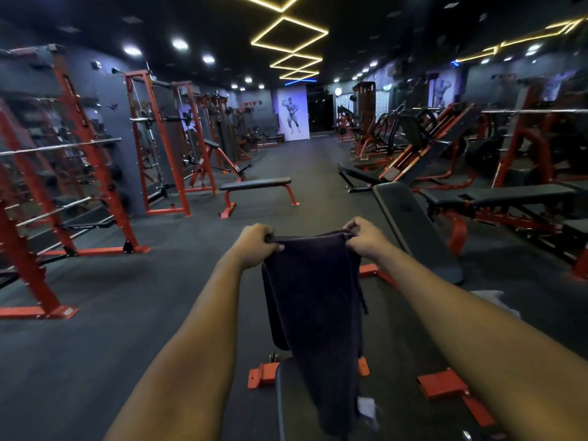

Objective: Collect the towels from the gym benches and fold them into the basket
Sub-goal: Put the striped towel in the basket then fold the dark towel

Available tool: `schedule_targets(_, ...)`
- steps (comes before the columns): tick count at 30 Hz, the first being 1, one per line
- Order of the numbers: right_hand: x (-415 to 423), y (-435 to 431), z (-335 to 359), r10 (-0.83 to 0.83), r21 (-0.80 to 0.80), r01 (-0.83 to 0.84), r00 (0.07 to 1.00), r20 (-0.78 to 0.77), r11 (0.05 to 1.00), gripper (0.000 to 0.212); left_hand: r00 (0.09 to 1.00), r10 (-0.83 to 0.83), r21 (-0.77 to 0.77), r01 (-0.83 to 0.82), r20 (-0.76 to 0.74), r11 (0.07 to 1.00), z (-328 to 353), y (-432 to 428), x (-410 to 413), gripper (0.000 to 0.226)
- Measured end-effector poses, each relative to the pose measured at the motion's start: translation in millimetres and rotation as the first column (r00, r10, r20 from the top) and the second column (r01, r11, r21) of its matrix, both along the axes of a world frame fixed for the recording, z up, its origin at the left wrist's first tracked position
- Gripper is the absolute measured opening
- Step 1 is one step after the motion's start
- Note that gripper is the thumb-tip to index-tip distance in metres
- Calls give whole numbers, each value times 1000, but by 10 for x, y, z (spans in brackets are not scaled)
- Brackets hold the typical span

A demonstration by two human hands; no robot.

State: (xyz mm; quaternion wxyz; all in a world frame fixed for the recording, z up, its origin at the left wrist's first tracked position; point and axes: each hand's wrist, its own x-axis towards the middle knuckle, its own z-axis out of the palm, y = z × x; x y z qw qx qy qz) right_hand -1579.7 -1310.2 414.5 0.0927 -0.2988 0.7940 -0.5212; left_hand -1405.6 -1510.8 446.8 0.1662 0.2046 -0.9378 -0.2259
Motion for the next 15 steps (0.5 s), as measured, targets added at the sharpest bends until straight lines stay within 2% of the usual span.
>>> schedule_targets(2,66,3,60,224,69,-228,972,65,971,46,997,-52,-44,50,-54,998,106,87,-93,30)
schedule_targets(3,137,-14,117,355,97,-366,928,112,926,59,994,-85,-78,80,-64,994,154,136,-143,30)
schedule_targets(5,293,-111,217,492,154,-507,862,123,848,70,986,-143,-119,132,-85,984,263,256,-194,28)
schedule_targets(7,355,-268,256,434,208,-409,897,-87,888,49,971,-156,-86,142,-179,986,277,300,-228,25)
schedule_targets(9,387,-386,292,282,125,-256,907,-311,959,20,950,-96,123,138,-296,983,149,240,-184,31)
schedule_targets(10,394,-413,314,214,44,-213,908,-361,976,14,956,-67,236,138,-286,962,34,212,-137,36)
schedule_targets(11,387,-428,331,139,-17,-158,913,-384,987,12,972,-67,309,137,-227,941,-104,201,-87,39)
schedule_targets(13,353,-435,390,7,-57,-31,926,-379,998,14,995,-86,279,94,-41,956,-327,159,-9,37)
schedule_targets(15,311,-430,426,44,37,-32,934,-354,999,13,997,-59,198,48,54,979,-397,124,26,31)
